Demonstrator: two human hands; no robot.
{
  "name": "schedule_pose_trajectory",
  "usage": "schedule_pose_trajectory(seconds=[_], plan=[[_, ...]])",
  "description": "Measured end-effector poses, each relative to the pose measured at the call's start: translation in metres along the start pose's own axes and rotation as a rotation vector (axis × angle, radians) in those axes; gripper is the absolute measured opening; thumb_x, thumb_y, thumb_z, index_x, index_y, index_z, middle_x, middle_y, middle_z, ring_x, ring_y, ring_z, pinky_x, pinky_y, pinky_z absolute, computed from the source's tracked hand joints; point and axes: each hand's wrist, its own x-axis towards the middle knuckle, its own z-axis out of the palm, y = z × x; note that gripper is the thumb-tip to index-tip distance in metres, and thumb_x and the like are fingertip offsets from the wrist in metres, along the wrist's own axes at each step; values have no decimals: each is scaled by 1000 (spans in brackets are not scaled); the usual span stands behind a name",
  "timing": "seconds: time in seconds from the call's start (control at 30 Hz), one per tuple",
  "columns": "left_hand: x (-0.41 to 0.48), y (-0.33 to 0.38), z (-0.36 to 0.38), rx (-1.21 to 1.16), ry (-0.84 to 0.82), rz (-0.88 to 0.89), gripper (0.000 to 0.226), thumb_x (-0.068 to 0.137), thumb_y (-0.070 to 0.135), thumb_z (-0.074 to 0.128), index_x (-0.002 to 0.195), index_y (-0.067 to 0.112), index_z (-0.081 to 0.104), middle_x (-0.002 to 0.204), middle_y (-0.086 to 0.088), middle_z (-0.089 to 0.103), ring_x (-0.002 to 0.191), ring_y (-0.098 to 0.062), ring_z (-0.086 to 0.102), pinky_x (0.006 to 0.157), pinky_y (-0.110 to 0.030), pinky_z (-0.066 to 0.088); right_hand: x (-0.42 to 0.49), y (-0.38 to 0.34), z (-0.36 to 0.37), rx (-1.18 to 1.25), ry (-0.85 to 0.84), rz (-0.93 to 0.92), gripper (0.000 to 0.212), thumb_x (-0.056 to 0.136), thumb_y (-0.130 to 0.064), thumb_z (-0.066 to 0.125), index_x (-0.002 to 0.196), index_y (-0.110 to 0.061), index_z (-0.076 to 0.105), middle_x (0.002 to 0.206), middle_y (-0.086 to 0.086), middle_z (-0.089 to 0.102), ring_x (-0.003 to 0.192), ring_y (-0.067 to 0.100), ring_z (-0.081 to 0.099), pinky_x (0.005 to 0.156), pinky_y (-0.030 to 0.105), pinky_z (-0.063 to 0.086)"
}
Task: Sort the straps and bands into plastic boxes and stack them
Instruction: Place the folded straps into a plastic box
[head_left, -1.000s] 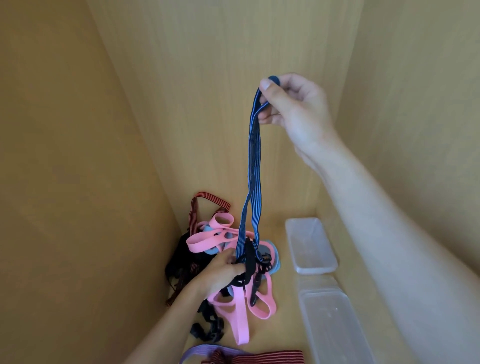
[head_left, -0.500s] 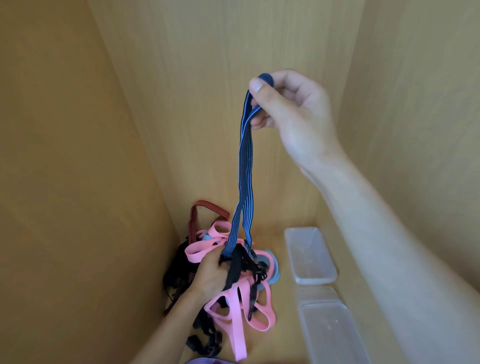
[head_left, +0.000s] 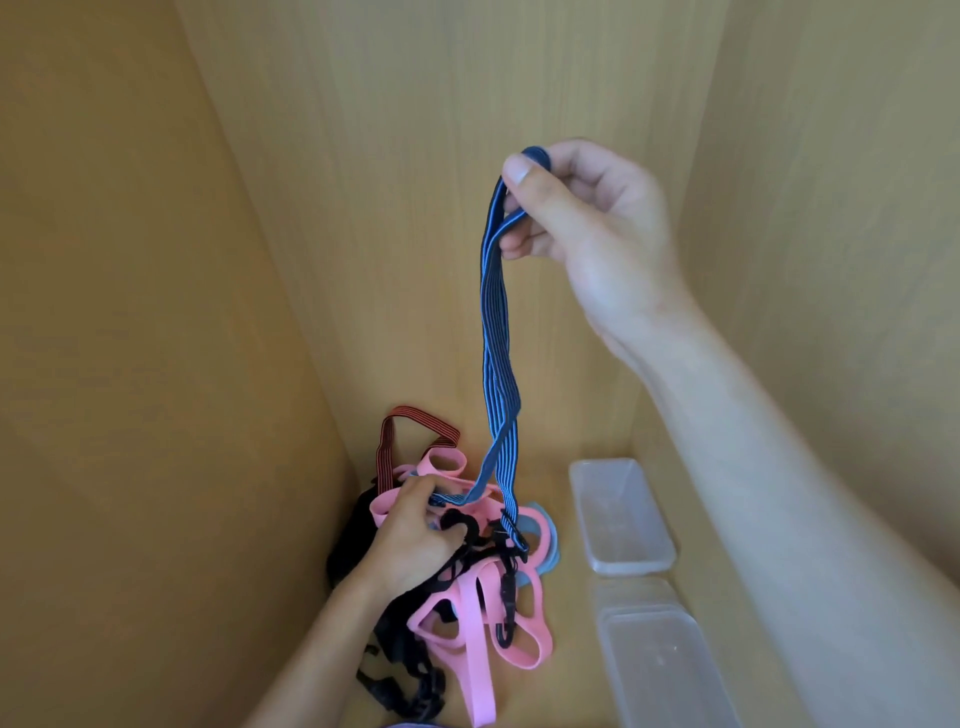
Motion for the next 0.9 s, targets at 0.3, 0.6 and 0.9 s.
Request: schedule_pose_trajectory(seconds=[0.3,0.6,0.9], plan=[[-3,41,11,-235,-115,77,37,97,9,64,130,26,59,84,-5,76,77,-9,68,72,-18,52,1,-3,0,46,39,23,11,95,-13,65,85,-8,65,83,12,65,65,24,63,70,38,57],[4,38,33,-229,-175,13,16,95,13,68,80,9,65,64,-1,50,52,-13,55,51,-32,53,-4,-18,4,49,-41,-3,14,94,-15,65,85,-5,63,82,14,62,65,22,60,66,32,53],[-3,15,17,-183,-104,8,18,102,11,56,107,23,69,103,11,74,100,-4,66,83,-15,51,5,-17,-15,-243,147,36,34,82,-36,74,80,-7,56,70,12,52,63,20,49,64,38,46]])
